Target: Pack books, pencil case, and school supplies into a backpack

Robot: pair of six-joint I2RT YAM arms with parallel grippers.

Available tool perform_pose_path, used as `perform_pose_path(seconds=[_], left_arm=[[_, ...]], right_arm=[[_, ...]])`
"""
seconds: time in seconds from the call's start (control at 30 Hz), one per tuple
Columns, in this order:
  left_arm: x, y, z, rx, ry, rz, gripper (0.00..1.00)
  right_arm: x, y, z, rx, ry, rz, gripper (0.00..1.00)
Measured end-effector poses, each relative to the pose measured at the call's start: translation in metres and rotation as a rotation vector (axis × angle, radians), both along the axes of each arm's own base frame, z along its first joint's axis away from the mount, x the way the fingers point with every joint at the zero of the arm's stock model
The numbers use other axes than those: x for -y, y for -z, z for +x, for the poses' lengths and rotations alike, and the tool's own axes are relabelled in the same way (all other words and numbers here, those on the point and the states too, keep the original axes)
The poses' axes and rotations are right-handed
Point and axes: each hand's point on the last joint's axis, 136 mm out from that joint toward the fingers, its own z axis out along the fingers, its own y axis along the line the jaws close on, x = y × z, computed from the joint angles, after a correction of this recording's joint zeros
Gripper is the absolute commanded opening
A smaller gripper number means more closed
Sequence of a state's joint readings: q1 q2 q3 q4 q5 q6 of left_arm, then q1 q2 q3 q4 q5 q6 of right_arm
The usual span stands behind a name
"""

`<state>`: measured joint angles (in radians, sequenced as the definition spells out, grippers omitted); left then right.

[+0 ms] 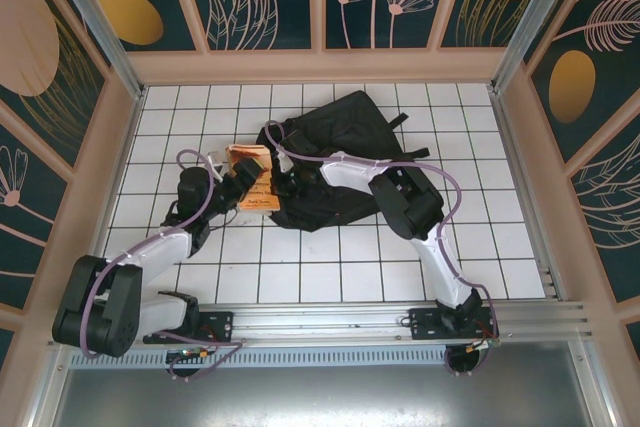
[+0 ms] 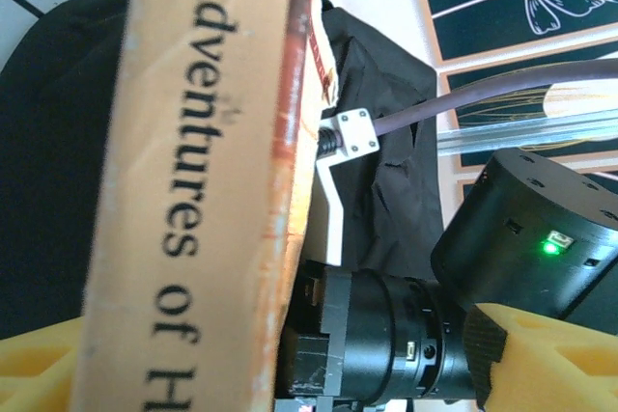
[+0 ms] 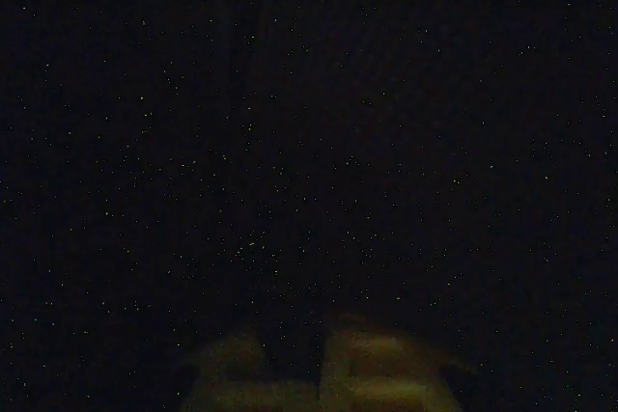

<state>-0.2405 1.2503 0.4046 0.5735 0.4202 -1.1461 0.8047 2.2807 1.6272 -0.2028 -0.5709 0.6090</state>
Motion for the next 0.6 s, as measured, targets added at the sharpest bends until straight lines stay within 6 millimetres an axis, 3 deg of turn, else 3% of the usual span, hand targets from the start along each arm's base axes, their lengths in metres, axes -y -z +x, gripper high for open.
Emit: perform_pose_path(seconds=[0.2,0.4,0.6], left_arm=[[-0.003,0.004,-0.005,-0.019,-0.004,0.032,0.65],[-0.011,-0.009,-0.019,0.005,-0.013,0.077,0.46],[-0.013,-0.001,-0.024,-0.028,-0.008,0.102,0.0]], right_arm=[[0.003,-0.001,-0.001,0.0,0.0,0.01,0.0],[0.005,-0.001,-0.003,-0.009,-0.002,0.013,0.0],[0.006,-0.002,-0.003,-0.014,-0.003,0.017,0.0]])
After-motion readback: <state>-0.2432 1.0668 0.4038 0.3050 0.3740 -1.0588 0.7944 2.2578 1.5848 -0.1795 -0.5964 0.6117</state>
